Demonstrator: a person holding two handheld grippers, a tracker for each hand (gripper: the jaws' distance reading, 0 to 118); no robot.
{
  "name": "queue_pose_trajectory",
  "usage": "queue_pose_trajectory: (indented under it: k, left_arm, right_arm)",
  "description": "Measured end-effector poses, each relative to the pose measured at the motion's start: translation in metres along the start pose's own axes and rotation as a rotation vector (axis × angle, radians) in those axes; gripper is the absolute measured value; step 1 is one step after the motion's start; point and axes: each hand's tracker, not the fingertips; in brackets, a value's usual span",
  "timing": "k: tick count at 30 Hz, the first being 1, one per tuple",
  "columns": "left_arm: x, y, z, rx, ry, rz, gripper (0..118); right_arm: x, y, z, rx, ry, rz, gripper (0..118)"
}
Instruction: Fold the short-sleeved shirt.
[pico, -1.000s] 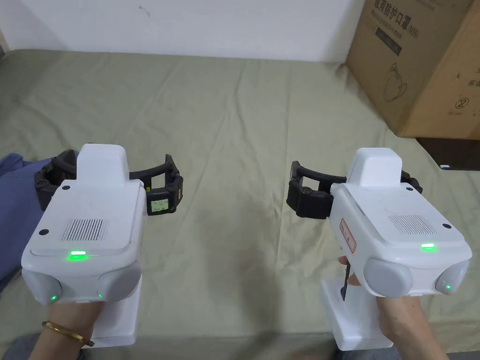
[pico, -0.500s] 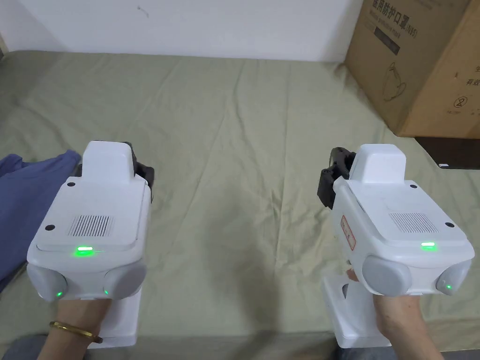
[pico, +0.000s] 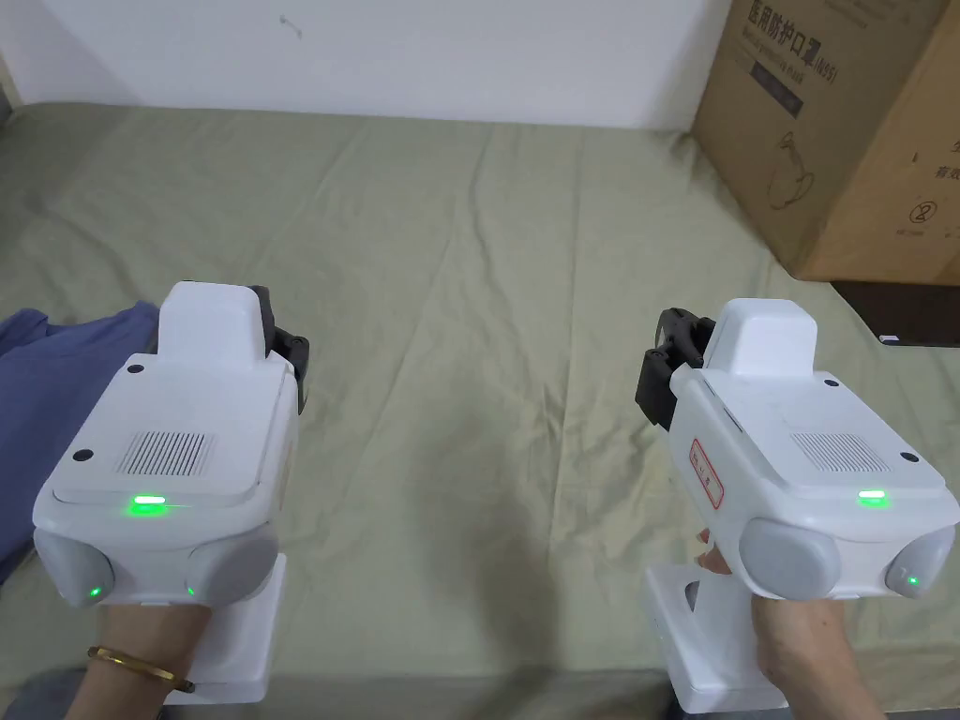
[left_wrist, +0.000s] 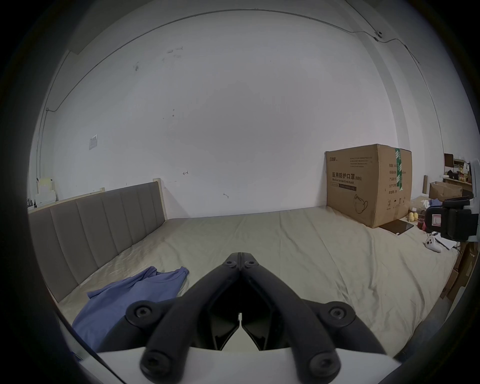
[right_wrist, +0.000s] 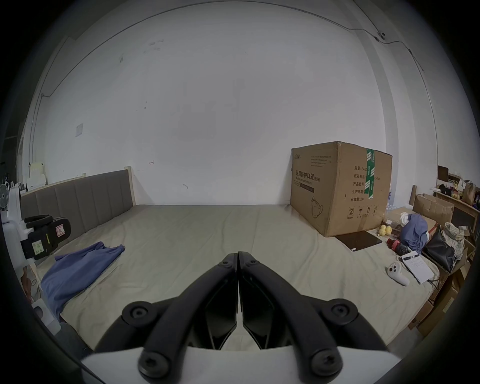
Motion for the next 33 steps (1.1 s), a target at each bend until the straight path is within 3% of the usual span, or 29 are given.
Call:
queue_pose_trajectory:
  k: [23,27,33]
  left_arm:
    - [-0.007,0.002,0.002,-0.005,-0.020,0.017,0]
    - [-0.022,0.002,0.008,0.004,0.013,0.021,0]
    - [-0.064,-0.002,0.028,0.000,0.145,0.019,0]
  right_arm:
    - [-0.002,0.007,0.002,0.004,0.025,0.030,0]
    - [-0.017,0.011,-0.003,0.015,0.063,0.056,0]
    - [-0.060,0.016,-0.017,0.038,0.195,0.069,0]
